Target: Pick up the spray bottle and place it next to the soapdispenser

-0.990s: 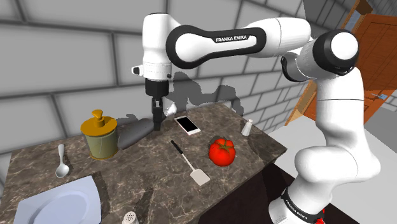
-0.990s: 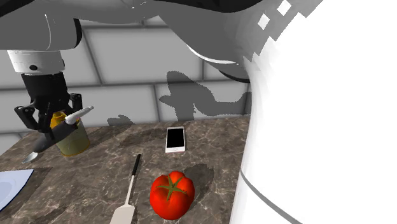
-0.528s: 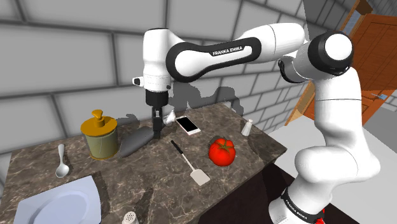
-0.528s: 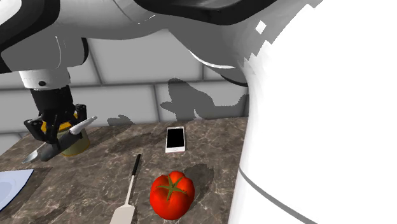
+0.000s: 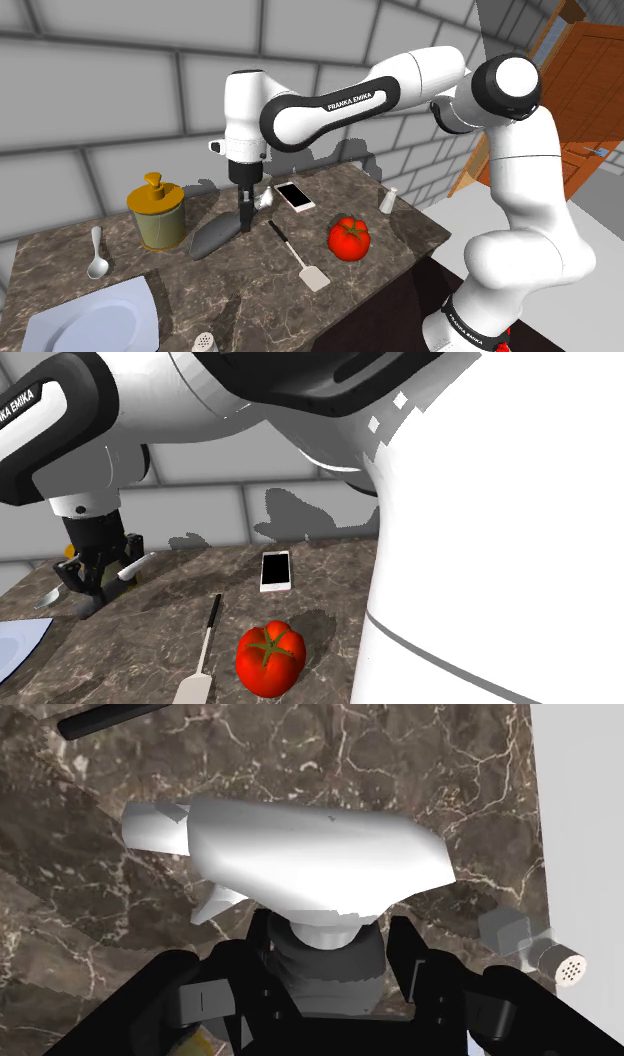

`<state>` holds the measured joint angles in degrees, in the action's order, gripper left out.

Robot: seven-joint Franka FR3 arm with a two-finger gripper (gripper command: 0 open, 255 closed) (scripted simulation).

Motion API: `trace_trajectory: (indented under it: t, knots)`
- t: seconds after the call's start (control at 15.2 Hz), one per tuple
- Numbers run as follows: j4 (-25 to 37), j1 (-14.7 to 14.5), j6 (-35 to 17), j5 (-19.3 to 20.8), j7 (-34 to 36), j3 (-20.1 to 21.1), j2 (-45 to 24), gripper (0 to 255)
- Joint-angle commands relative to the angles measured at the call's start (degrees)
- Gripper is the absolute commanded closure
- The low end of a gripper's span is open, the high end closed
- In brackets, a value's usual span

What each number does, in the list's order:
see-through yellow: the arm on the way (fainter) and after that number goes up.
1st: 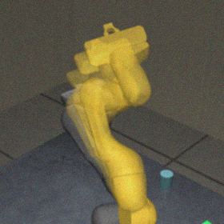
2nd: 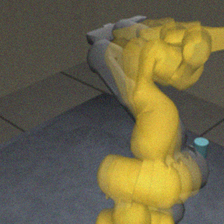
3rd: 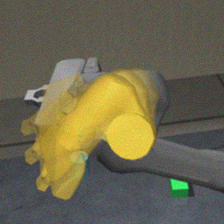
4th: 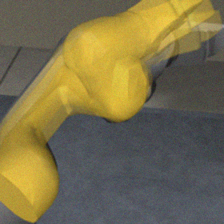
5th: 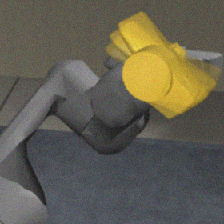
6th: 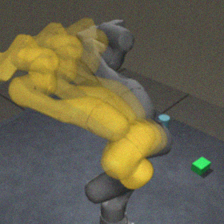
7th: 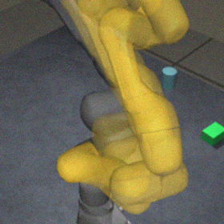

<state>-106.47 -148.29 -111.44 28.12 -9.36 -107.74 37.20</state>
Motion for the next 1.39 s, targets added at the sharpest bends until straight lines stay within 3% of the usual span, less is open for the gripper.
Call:
trace_trajectory:
  t: [0.0, 1.32]
  knots:
    - [-0.54, -0.47, -1.07, 0.71, 0.2, -0.87, 0.62, 255]
    - [-3.79, -6.6, -11.21, 8.59, 3.06, -10.75, 7.98, 255]
